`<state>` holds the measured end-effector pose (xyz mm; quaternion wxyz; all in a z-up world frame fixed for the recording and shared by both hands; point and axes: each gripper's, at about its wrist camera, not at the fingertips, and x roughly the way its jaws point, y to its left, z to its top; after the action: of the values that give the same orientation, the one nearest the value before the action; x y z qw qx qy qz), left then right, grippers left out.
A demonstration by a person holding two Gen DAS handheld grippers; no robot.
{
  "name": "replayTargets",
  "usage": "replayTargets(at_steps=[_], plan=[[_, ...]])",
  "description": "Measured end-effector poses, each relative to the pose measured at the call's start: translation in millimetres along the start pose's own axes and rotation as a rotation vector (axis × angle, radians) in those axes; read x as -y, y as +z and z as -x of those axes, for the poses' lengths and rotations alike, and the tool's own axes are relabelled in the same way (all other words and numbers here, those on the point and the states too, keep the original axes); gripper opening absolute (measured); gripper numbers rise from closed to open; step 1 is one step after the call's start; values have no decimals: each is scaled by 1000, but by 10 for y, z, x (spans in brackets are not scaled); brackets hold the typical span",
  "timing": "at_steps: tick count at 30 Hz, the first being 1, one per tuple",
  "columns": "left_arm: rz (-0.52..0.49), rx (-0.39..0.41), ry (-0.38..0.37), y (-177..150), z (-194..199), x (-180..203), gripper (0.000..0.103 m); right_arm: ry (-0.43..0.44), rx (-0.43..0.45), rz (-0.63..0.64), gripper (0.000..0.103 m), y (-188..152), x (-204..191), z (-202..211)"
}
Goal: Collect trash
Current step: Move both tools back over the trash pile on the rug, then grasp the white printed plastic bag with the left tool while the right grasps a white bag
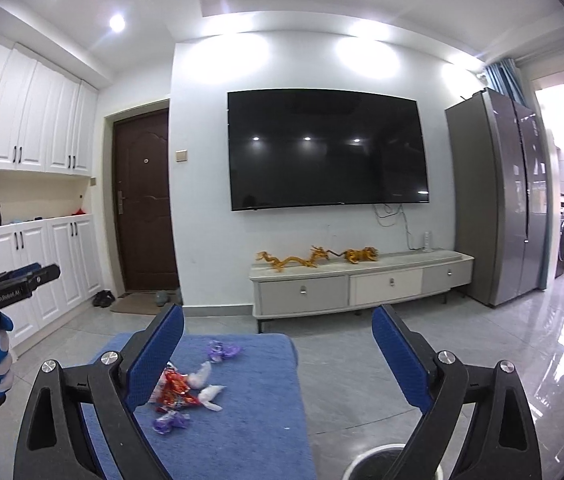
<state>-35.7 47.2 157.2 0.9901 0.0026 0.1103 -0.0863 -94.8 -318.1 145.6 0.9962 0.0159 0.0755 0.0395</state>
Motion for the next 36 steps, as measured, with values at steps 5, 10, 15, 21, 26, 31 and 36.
replayTargets(at_steps=[5, 10, 15, 21, 26, 31, 36], plan=[[5, -67, 42, -279, -158, -311, 69, 29, -43, -12, 95, -107, -74, -223], [44, -189, 44, -609, -547, -416, 68, 56, -118, -25, 95, -273, -123, -584], [72, -295, 33, -899, -999, -454, 68, 96, -206, -28, 95, -475, -203, -1026], [77, -410, 10, -1195, -1577, -385, 68, 155, -315, -31, 95, -811, -303, -1591], [81, -496, -20, -1416, -2057, -284, 63, 198, -417, -38, 95, -1147, -336, -2100], [125, -568, -39, -1628, -2464, -315, 56, 238, -491, -36, 93, -1385, -415, -2479], [157, -624, -66, -1845, -2772, -351, 51, 297, -557, -31, 85, -1584, -566, -2868]])
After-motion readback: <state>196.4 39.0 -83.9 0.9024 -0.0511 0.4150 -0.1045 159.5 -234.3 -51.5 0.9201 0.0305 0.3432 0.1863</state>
